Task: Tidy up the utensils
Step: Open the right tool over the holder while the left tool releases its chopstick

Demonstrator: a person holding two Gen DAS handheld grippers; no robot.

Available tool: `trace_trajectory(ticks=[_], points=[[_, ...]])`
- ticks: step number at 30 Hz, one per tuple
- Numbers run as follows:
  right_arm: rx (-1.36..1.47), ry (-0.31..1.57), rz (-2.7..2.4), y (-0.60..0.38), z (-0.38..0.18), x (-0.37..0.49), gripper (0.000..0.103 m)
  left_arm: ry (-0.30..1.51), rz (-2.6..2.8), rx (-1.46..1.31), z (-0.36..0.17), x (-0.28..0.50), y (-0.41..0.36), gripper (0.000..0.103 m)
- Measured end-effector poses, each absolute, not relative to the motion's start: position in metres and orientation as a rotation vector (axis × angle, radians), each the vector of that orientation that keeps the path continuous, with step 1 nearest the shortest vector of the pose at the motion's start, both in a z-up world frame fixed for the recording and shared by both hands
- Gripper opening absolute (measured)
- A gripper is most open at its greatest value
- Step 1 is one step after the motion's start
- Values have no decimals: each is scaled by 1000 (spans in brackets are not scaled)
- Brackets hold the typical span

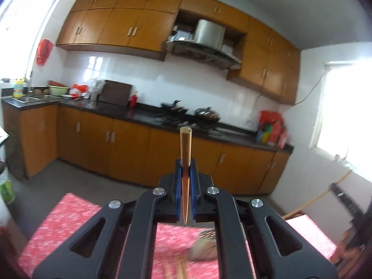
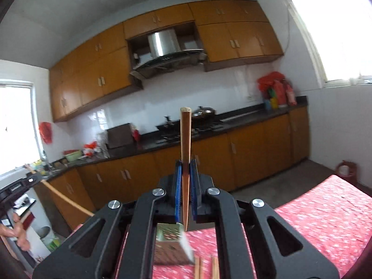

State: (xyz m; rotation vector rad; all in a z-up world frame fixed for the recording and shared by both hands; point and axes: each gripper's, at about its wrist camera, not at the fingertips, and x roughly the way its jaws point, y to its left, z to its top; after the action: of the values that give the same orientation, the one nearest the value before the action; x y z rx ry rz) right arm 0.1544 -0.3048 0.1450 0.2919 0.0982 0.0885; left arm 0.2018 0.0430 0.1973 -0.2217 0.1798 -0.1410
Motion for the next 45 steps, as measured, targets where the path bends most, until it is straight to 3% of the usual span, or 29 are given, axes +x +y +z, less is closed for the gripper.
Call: trace_trajectory(ticks=[15, 17, 19, 21, 27, 32, 36, 40, 45], points=[[230, 278, 145, -264, 95, 207, 8, 327, -216, -177, 121, 256, -33, 8], [231, 281, 150, -264, 94, 206, 13, 336, -205, -187, 118, 259, -32, 10], [233, 275, 138, -267, 97, 204, 35, 332, -202, -192, 117, 256, -28, 17], [232, 258, 129, -270, 100, 199, 40, 318, -190, -189, 120, 252, -23, 22], [238, 255, 97, -283, 106, 182, 40, 292, -153, -207, 133, 228, 2, 31], [226, 325, 20, -308, 79, 163, 40, 303, -77, -178, 121, 200, 33, 36], [220, 486, -6, -324, 28, 165, 38, 391, -7, -137, 77, 188, 55, 37], [219, 716, 47, -320, -43, 168, 19, 558, 8, -127, 16, 185, 66, 37], [193, 838, 91, -300, -90, 161, 19, 700, -52, -175, -33, 182, 59, 37]])
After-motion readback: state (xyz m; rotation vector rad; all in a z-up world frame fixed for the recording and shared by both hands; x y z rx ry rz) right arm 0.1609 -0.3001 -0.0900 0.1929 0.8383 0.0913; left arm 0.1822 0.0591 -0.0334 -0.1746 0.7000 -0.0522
